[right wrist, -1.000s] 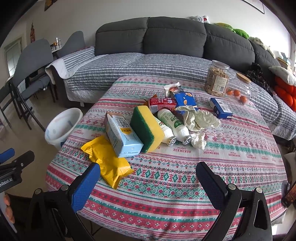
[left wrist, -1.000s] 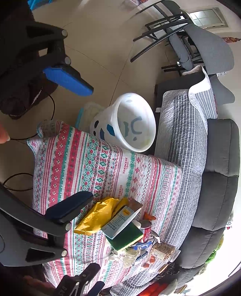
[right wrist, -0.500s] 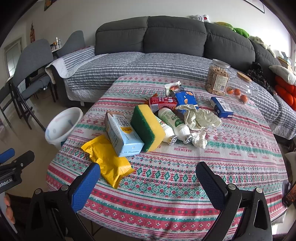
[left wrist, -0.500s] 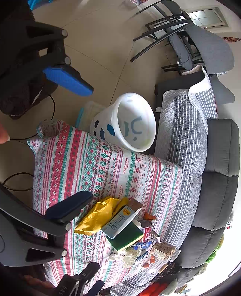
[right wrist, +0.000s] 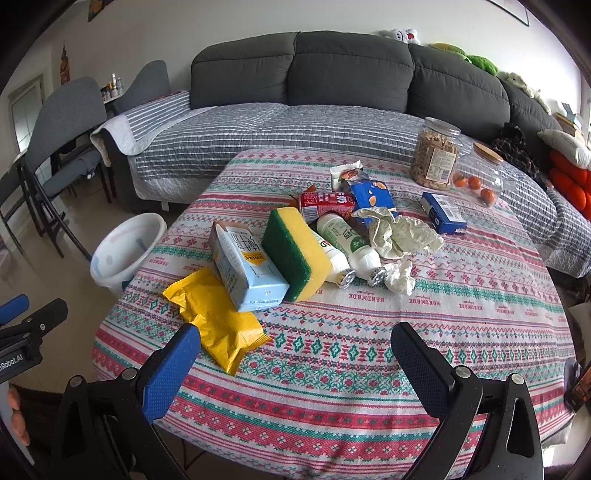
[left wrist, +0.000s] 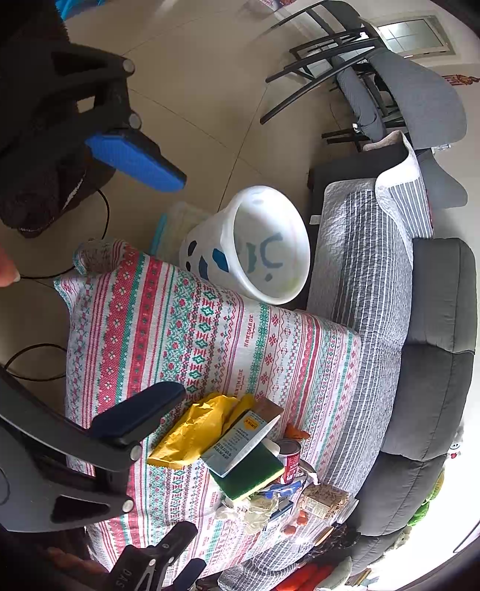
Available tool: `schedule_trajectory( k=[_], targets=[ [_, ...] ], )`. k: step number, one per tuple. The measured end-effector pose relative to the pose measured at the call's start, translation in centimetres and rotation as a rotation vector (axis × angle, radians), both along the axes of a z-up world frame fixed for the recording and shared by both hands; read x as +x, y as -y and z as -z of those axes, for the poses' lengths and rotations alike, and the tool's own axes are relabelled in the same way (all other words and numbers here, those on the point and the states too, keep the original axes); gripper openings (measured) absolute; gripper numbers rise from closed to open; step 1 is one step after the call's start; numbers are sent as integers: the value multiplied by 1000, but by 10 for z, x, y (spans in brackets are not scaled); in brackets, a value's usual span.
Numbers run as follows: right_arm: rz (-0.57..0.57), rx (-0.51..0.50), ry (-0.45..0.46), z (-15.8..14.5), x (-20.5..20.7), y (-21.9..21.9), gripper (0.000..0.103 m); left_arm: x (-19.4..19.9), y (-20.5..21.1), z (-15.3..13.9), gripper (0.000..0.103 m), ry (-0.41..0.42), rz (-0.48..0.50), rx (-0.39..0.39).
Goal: Collect trash
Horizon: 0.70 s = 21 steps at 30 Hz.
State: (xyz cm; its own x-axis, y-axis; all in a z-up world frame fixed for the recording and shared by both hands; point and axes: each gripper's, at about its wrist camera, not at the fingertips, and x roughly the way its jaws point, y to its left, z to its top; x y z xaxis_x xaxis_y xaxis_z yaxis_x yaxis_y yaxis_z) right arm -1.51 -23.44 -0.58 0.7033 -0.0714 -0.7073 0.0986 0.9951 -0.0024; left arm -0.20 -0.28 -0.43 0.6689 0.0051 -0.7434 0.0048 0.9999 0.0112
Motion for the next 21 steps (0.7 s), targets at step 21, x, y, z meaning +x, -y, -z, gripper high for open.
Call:
schedule_trajectory(
  k=[21],
  targets=[
    [5,-6,10,-2,-1,-1,103,-4,-1,-4,102,15,2,6]
  ],
)
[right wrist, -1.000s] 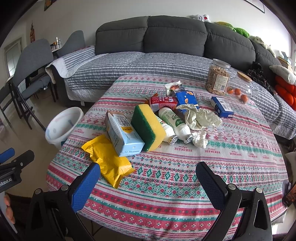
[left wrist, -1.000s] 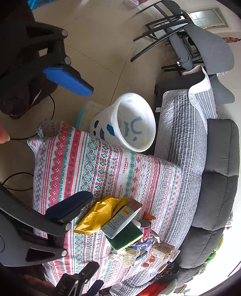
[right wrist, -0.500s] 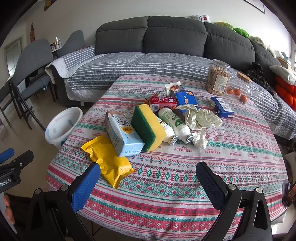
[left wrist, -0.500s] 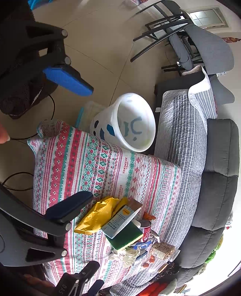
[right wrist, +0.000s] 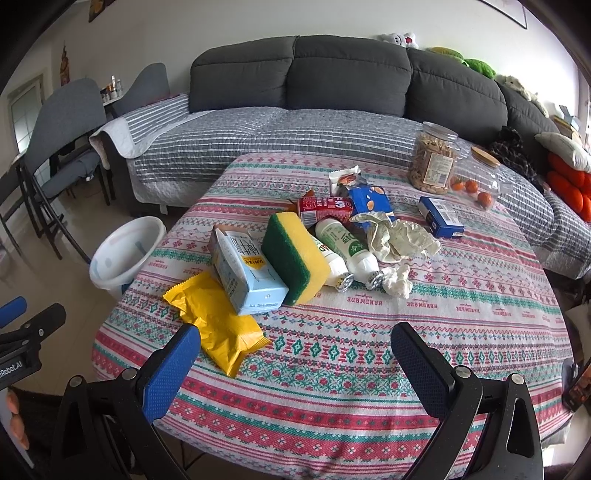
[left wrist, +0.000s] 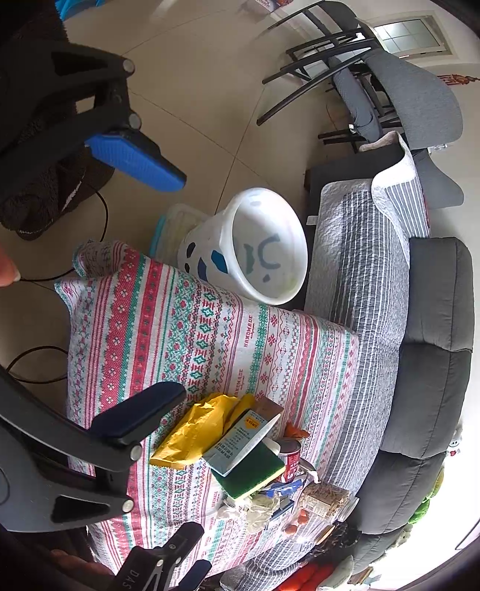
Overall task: Collect trash
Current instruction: 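Reach the left tool to the yellow-green sponge and grasp it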
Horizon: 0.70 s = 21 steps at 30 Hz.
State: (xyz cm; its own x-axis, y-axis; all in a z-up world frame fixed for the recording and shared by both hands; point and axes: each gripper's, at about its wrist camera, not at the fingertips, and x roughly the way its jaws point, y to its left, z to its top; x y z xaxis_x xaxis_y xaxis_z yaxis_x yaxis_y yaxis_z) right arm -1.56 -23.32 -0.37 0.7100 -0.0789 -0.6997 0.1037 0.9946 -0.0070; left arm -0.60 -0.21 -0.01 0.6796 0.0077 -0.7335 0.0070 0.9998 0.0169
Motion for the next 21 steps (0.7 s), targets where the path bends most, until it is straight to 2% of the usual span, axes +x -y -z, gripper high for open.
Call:
schedule_trajectory(
  k=[6,12,16,21],
  targets=[
    [-2,42,2,-17,4,7,103,3,-3,-6,102,24,10,-6],
    [-3,98,-68,-31,32,36,103,33,11,-5,102,-87,105,-32],
    [45,78,-137,-29,53,67,103,54,27,-3,102,-156,167,-34],
    [121,36,-190,-33,83,104,103,74,46,-7,102,-176,225,-41]
  ],
)
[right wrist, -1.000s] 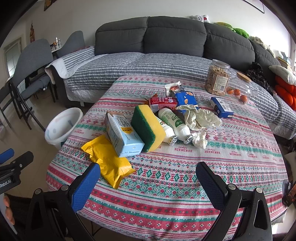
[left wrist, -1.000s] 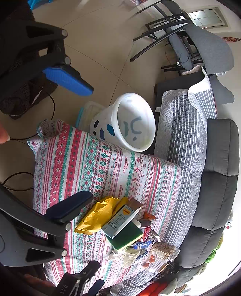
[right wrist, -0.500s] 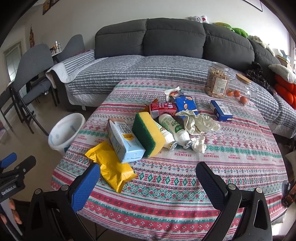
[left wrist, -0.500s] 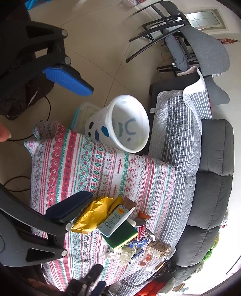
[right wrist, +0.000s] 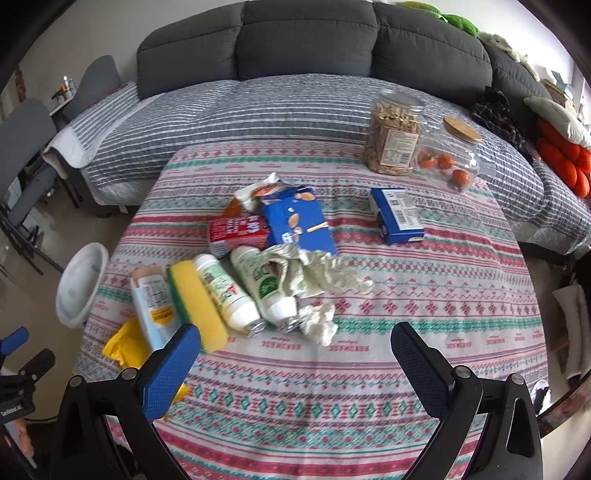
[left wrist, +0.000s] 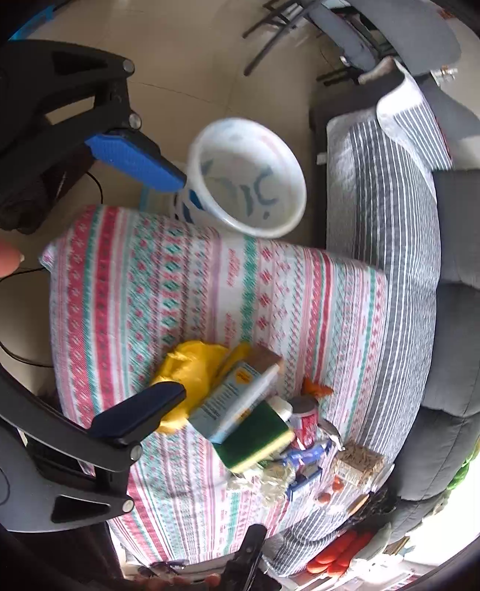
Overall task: Collect trash
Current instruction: 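Reach the left tool to the yellow-green sponge and grasp it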
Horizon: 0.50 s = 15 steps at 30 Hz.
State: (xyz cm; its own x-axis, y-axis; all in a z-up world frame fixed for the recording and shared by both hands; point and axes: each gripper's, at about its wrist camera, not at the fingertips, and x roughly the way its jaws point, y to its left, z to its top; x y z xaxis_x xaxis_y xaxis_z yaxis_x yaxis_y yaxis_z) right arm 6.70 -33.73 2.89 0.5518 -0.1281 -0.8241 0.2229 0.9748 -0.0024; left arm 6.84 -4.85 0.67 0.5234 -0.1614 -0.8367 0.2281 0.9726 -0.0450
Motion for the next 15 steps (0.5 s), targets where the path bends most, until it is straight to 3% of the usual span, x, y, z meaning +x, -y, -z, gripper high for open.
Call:
schedule_trajectory(
  k=[5,10,15],
  targets=[
    [68,32,-5,8,22,34,103,19,34,-10,102,3,109,-43],
    [78,137,-67,27,32,53,103,28,89,-3,102,36,285,10],
    [50,85,-74,29,37,62,103,41,126,12,102,12,375,5]
  ],
)
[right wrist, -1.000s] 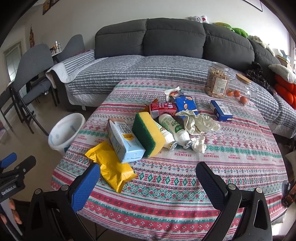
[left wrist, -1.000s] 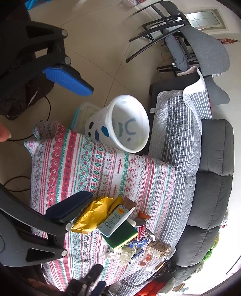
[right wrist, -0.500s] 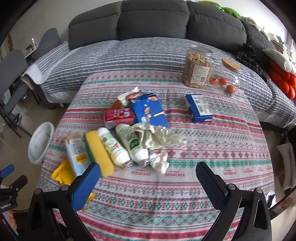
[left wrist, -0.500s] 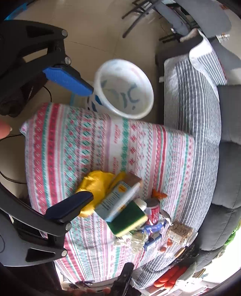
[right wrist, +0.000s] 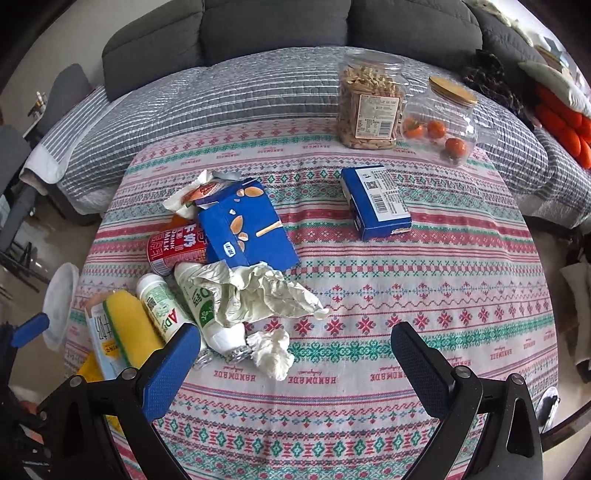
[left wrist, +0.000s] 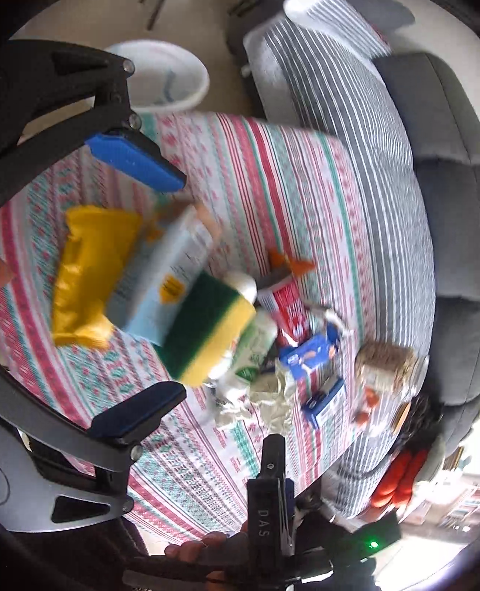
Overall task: Collect trash
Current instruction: 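Reach the left tool to the yellow-green sponge and grasp it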
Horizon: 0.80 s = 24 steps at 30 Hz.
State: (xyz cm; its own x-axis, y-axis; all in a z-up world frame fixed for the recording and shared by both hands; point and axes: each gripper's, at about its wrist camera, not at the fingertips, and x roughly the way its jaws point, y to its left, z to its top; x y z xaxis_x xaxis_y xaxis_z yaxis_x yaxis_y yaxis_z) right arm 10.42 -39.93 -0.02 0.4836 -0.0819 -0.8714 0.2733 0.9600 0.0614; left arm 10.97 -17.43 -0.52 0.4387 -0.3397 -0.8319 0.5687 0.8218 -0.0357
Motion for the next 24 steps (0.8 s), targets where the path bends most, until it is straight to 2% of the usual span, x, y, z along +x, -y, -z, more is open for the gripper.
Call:
schedule_trajectory(
  k=[3,10,12,14,19,24],
  targets=[
    [12,14,-8,1,-1,12,103,17,9,10,91,-39,26,-13],
    [62,56,-22,8,-1,43,103,49,16,24,72,-137,19,-115],
    [70,77,-35,13,0,48,103,55,18,30,63,-162,7,-126],
    [73,89,-44,17,0,50,103,59,19,37,45,-198,-4,-132],
    [51,110,-49,20,2,45,103,57,23,33,35,-178,0,-135],
    [41,150,-36,21,10,39,103,57,14,16,33,-149,-24,-198]
  ],
)
